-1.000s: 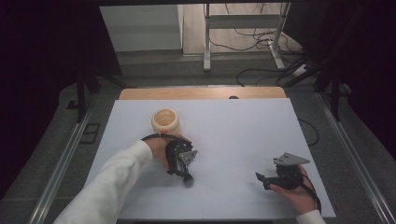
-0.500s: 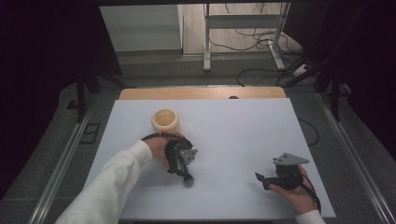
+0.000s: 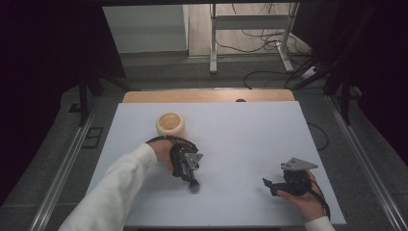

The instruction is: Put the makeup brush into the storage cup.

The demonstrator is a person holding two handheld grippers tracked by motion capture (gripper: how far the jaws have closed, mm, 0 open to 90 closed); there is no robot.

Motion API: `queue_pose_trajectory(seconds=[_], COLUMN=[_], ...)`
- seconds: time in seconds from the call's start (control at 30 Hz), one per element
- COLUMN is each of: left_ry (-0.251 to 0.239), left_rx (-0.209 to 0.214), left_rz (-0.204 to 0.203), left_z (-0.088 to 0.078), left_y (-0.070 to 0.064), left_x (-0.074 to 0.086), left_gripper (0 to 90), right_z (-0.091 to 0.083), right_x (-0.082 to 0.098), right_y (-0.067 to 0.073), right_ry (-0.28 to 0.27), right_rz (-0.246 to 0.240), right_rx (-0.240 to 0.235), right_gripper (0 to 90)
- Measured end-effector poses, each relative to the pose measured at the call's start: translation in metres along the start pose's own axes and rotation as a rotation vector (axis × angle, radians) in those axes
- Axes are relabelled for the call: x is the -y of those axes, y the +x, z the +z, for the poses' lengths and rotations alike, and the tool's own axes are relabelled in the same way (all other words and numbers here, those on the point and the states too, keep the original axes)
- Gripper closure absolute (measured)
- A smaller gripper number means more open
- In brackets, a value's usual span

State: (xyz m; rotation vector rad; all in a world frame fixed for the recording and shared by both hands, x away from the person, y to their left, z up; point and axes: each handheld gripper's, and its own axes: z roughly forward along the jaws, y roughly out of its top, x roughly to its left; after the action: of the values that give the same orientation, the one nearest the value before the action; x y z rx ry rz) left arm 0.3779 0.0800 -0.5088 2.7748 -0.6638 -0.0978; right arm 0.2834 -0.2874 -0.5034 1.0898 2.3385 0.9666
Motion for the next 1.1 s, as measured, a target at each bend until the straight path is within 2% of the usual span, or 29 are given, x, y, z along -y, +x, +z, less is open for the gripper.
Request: queue_pose_trajectory(seconds=[0.2, 0.23, 0.57, 0.7, 0.77, 0.83, 0.9, 1.1], left_ry=[0.026, 0.035, 0.038, 0.043, 0.047, 0.063, 0.073, 0.061], left_rx=[0.009, 0.009, 0.029, 0.023, 0.015, 0.009, -0.003, -0.06], left_rz=[0.023, 0.042, 0.096, 0.105, 0.097, 0.063, 0.049, -0.066], left_z=[-0.001, -0.002, -0.003, -0.003, -0.004, -0.004, -0.007, -0.026], left_y=[-0.001, -0.001, -0.002, -0.003, -0.004, -0.005, -0.006, -0.011], left_x=[-0.004, -0.005, -0.007, -0.008, -0.009, -0.01, -0.012, -0.014], left_gripper=[43.3, 45.5, 71.1, 71.3, 71.3, 71.4, 71.4, 71.5], right_z=[0.0, 0.0, 0.0, 0.0, 0.0, -0.001, -0.001, -0.001], right_x=[0.0, 0.0, 0.0, 0.0, 0.0, 0.001, 0.001, 0.001], right_y=[0.0, 0.0, 0.0, 0.0, 0.0, 0.0, -0.001, -0.001], right_ry=[-0.001, 0.0, 0.001, -0.001, 0.0, 0.0, 0.0, -0.002], right_rz=[0.0, 0.0, 0.0, 0.001, 0.001, 0.002, 0.005, 0.005], right_rx=[0.0, 0.0, -0.002, -0.002, -0.002, -0.001, 0.0, 0.002], right_gripper=[10.8, 10.8, 10.8, 10.8, 10.9, 10.9, 10.9, 10.9])
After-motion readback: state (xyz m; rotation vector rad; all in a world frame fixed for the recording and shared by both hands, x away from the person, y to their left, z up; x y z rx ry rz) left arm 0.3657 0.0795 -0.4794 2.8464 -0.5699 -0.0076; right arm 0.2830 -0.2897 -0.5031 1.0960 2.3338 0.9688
